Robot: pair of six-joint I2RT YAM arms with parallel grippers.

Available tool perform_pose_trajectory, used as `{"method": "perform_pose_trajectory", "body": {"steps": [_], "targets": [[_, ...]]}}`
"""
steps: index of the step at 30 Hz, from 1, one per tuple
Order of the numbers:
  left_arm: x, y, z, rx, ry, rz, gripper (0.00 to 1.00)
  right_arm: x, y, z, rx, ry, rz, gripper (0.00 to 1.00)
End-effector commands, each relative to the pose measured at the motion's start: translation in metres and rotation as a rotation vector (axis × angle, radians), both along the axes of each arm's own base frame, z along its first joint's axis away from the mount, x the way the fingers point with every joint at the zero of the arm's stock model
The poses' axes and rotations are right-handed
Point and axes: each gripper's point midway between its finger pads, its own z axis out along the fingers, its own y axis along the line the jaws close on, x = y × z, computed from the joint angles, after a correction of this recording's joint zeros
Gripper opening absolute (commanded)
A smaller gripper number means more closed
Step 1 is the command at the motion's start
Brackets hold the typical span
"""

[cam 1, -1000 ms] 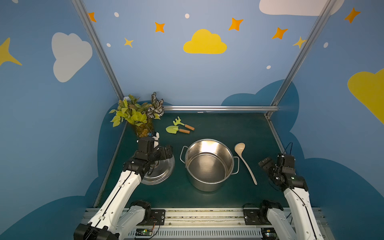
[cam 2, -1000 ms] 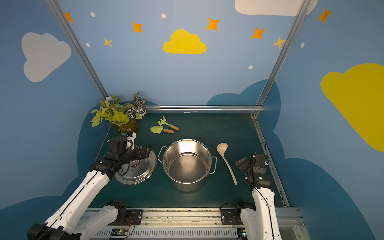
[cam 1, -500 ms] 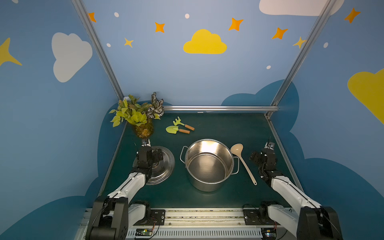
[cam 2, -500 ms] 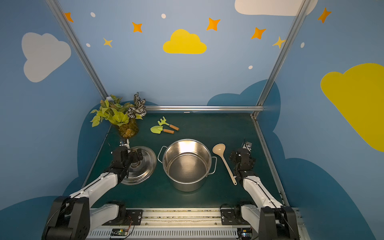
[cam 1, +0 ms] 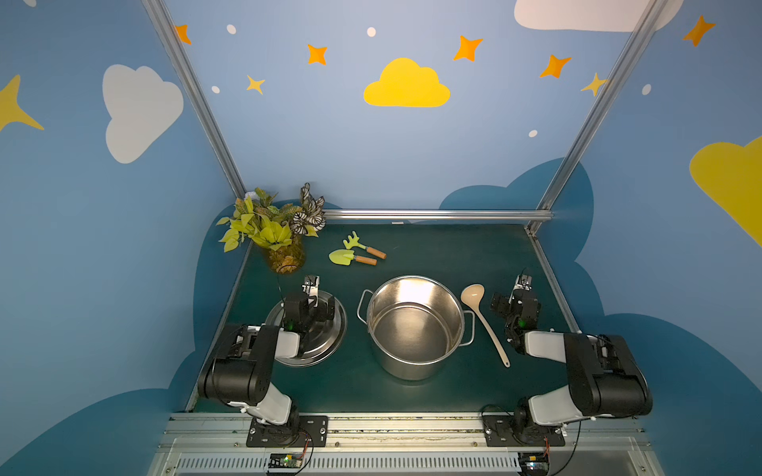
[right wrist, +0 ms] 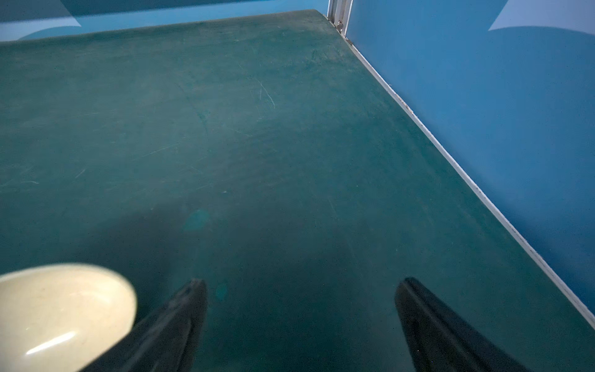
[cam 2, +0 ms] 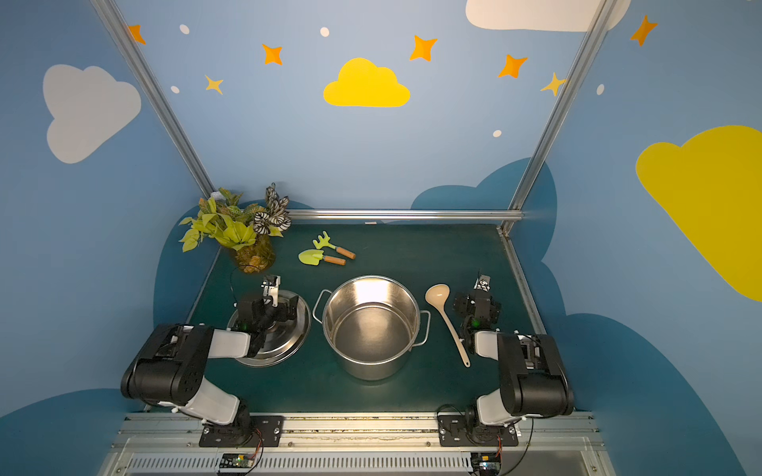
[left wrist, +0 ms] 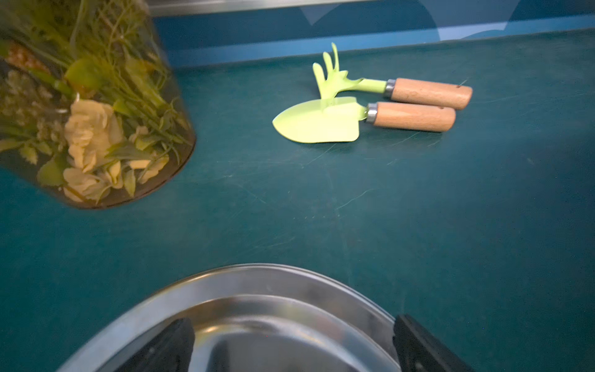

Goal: Stir the soup with a spoon
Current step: Reset both arms

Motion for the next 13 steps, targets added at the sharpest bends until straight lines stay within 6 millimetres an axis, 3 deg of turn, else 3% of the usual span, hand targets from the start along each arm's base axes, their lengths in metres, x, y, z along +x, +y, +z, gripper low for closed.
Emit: {"method": "perform_pose_trajectory", "body": {"steps": [1, 13], "targets": [[0.0080, -0.0084, 0.0229, 0.016, -0.113, -0.054, 1.00, 0.0138, 0.0064, 0.0253, 0.021, -0.092, 0.032, 0.98], [0.0088, -0.0104, 0.0229, 0.026, -0.111, -0.060, 1.00, 0.0131, 0.0085, 0.0219, 0.010, -0.069, 0.039, 0.98]]}}
